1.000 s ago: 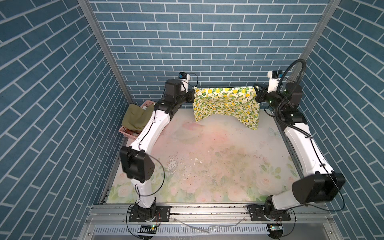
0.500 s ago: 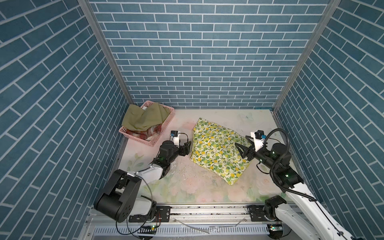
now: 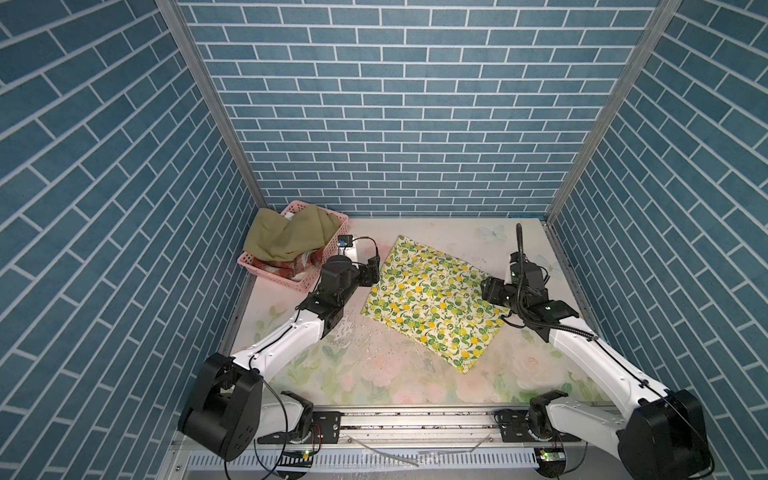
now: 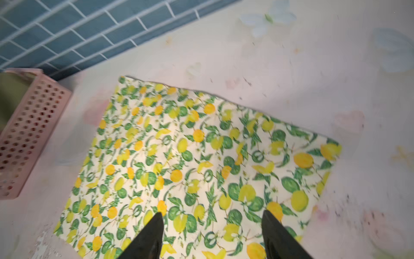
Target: Fold and stack the skirts
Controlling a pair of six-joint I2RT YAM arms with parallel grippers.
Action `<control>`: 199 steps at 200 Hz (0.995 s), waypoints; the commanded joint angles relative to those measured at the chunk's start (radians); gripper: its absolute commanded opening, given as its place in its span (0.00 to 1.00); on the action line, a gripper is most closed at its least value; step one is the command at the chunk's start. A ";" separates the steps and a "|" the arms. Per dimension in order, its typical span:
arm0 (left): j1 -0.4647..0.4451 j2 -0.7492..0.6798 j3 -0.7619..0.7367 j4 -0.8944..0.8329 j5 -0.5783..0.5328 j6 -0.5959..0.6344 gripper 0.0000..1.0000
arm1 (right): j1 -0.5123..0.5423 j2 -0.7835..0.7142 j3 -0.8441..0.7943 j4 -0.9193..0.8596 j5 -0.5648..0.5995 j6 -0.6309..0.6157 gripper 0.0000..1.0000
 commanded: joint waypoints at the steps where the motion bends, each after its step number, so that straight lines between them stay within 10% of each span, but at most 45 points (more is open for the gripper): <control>1: -0.011 0.057 0.035 -0.268 -0.022 -0.037 0.79 | -0.035 0.016 0.008 -0.085 0.032 0.187 0.67; 199: -0.021 0.382 0.100 -0.405 0.083 -0.083 0.64 | -0.199 0.144 -0.194 -0.006 -0.140 0.439 0.57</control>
